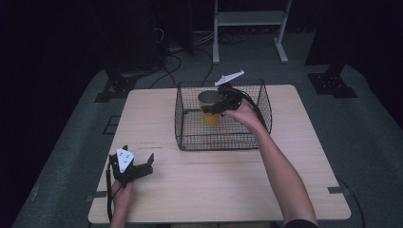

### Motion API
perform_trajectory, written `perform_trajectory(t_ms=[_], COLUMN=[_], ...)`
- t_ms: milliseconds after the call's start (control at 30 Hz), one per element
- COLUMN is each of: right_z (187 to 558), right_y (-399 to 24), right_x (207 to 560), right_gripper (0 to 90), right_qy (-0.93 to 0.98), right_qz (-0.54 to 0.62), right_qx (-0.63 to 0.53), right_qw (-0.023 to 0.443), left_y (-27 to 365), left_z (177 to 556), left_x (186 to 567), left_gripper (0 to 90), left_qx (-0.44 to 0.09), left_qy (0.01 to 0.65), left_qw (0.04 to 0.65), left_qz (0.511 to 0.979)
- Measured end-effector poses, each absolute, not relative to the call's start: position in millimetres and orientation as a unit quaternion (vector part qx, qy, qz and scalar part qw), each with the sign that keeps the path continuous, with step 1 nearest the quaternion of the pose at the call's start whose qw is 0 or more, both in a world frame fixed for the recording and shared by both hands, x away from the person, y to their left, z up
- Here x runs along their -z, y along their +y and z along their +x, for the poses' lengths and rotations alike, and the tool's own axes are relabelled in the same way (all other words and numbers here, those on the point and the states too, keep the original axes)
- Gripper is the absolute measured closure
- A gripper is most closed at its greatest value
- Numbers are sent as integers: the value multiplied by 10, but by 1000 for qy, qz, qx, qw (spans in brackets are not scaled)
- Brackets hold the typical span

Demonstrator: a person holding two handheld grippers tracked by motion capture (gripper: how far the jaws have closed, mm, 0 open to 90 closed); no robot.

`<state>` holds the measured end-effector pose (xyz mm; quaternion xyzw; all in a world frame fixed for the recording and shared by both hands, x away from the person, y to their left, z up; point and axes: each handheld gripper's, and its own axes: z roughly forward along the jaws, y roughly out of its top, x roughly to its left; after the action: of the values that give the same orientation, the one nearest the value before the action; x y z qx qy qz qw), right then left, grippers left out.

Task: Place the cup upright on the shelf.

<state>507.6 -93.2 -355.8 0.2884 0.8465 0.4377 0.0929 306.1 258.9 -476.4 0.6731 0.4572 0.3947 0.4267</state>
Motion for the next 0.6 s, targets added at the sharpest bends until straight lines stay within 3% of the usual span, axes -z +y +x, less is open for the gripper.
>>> perform_trajectory(t_ms=[600], right_z=[5220], right_y=[-878], right_x=[3922], right_gripper=[118], right_qy=[850], right_qz=[314], right_qx=[-416], right_qw=[80], left_y=[2592], left_z=[3062], left_x=[4764], left_gripper=[0], left_qx=[-394], left_qy=[458], left_qw=[427], left_qz=[673])
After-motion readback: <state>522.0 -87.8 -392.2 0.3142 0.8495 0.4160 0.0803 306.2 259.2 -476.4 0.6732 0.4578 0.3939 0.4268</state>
